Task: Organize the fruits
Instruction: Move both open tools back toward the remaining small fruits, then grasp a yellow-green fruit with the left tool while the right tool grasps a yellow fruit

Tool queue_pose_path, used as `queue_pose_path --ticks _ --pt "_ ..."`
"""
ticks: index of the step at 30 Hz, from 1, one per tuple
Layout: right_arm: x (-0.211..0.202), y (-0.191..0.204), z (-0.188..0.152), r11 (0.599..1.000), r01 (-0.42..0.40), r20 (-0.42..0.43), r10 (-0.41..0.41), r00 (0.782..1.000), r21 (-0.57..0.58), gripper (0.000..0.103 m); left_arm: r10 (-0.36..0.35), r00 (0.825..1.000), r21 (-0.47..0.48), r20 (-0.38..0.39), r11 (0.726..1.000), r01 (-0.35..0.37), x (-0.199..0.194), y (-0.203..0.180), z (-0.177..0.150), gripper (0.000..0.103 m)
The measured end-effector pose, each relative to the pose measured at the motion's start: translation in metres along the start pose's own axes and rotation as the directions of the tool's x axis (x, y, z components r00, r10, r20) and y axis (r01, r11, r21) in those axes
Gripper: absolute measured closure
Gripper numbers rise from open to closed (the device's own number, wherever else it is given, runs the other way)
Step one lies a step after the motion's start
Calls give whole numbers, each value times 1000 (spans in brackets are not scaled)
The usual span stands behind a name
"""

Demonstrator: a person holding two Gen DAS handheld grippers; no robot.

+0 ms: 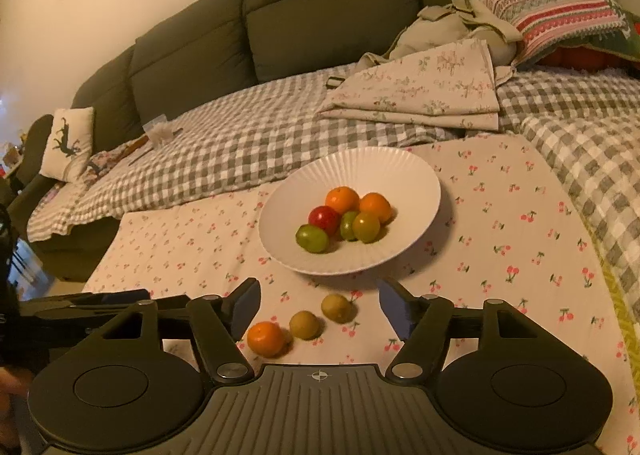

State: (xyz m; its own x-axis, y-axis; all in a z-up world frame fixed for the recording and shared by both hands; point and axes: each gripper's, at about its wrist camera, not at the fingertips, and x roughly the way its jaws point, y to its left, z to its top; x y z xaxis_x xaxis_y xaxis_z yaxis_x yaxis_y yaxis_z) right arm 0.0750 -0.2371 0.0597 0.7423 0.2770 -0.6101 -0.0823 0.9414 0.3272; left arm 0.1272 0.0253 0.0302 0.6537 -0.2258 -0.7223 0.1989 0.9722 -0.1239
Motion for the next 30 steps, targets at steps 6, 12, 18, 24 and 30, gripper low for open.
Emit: queue_pose_path --ticks 6,12,18,24,30 --pt "8 -1 -4 1000 -9 -39 9 999 21 36 -7 1000 6 -21 1000 7 13 -4 -2 43" --pt "21 -5 -9 1000 18 -74 -16 997 24 36 -8 999 7 -44 1000 8 35 -6 -3 54" --pt "32 -9 -12 999 48 -99 -46 994 25 36 -5 1000 24 -29 1000 6 46 -8 -2 57" --pt "41 -11 -12 998 55 -112 -51 992 35 36 -15 999 56 -43 998 17 59 -12 -3 73" --pt "53 -13 -12 996 72 -121 -65 990 48 36 -29 999 55 -39 998 31 61 -11 -3 80"
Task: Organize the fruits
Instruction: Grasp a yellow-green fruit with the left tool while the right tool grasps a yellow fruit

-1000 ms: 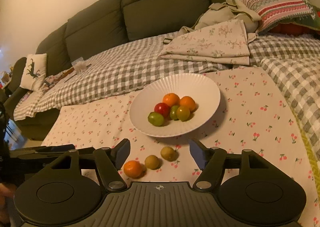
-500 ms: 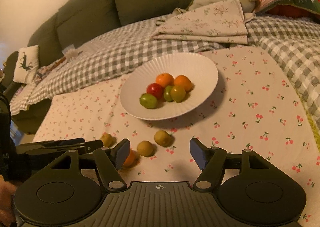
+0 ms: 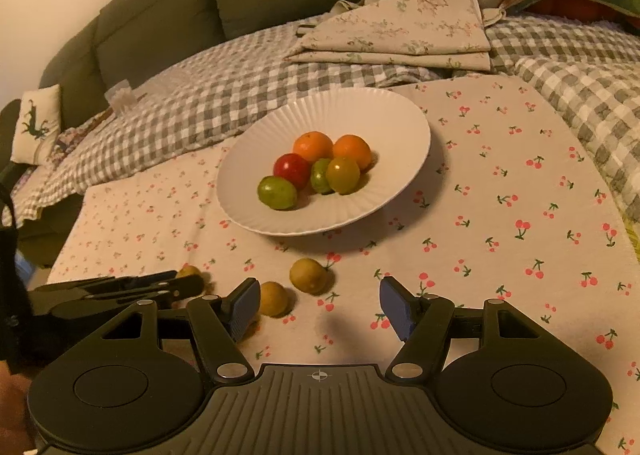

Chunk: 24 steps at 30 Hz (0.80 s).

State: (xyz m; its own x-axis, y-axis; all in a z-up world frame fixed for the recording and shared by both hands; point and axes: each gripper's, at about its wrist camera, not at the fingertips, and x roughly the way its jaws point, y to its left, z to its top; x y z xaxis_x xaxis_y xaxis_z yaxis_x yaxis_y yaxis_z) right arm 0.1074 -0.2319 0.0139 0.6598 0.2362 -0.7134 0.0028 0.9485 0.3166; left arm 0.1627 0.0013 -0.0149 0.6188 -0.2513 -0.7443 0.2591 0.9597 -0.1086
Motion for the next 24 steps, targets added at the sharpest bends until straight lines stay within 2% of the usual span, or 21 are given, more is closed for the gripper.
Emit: queue_pose_path --ticks 12,16,22,24 --pt "33 -4 1 1000 8 -12 -7 1000 30 37 12 1000 -74 -8 997 -13 -14 8 3 80" --pt "43 -3 1 999 5 -19 -4 1000 36 39 28 1000 -73 -5 997 -29 -15 8 3 80" --pt "50 1 2 999 -7 -9 7 1000 32 51 28 1000 -85 -3 996 -29 -17 9 3 80" --pt "51 0 3 999 -10 -9 10 1000 36 63 29 1000 -88 -4 996 -30 -16 9 3 80"
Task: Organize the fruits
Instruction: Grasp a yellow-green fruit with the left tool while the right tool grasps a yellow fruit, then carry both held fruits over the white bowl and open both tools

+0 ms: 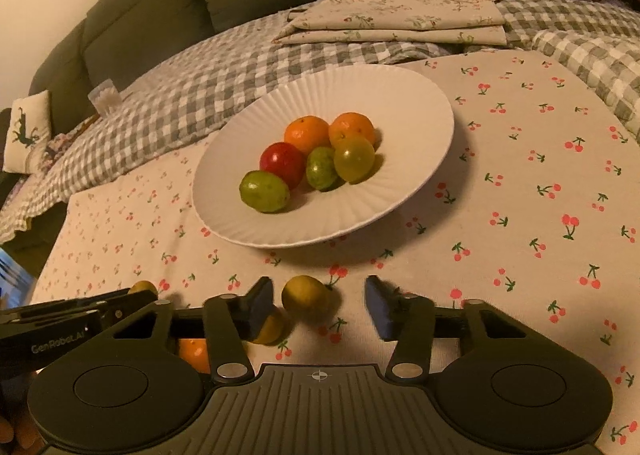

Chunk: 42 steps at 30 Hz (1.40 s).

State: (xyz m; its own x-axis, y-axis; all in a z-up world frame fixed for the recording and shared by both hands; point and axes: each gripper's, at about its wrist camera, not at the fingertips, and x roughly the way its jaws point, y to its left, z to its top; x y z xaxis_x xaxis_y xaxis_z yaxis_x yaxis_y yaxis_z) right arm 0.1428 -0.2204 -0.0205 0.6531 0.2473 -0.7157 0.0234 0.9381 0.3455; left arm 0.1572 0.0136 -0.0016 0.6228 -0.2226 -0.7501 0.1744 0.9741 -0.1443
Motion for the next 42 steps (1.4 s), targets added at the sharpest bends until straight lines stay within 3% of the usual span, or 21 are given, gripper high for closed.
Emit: queue_pose_path --ticks 10,12,32,42 --pt "5 -9 0 996 -63 -6 64 998 62 71 -3 1000 -4 8 1000 3 -2 -1 1 80" --pt "6 -10 0 994 -76 -10 77 997 74 79 -5 1000 -7 11 1000 5 -3 -1 2 80" --pt "-37 -16 8 992 -58 11 57 998 111 78 -36 998 -31 51 999 38 -15 -3 8 80" --pt "-57 -24 19 992 -39 65 32 997 120 78 -93 988 36 121 995 89 -20 -24 14 80"
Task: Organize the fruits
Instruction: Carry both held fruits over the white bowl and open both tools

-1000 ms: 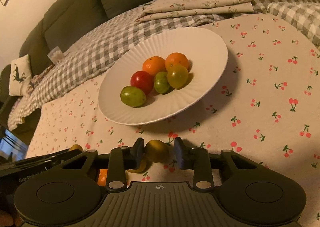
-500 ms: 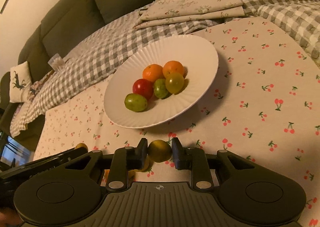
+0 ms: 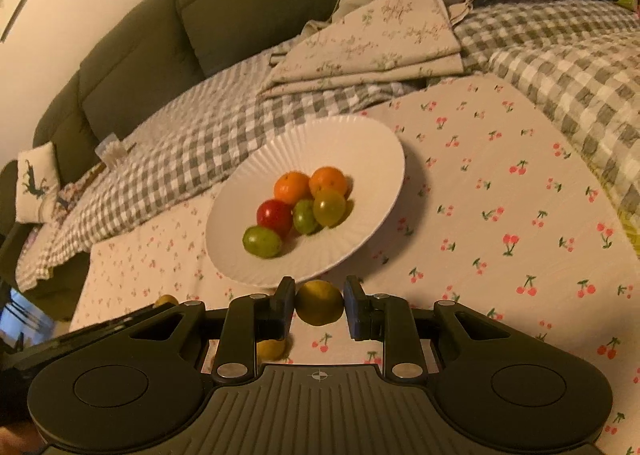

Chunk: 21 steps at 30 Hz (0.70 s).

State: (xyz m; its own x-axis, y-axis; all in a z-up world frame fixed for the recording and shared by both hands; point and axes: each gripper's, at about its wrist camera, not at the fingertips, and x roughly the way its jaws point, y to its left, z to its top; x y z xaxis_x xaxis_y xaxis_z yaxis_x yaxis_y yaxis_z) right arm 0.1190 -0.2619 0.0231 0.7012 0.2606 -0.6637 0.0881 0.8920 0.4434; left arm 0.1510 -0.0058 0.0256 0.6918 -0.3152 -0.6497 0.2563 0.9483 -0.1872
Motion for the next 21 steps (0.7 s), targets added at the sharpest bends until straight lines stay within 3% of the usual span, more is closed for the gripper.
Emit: queue_pose_path --ticks 11,21 --pt "6 -16 18 999 41 59 -43 997 37 78 -83 994 108 66 991 75 13 -32 12 80" --pt "19 -19 33 999 35 86 -36 996 10 78 -85 995 215 53 974 71 42 -64 17 80"
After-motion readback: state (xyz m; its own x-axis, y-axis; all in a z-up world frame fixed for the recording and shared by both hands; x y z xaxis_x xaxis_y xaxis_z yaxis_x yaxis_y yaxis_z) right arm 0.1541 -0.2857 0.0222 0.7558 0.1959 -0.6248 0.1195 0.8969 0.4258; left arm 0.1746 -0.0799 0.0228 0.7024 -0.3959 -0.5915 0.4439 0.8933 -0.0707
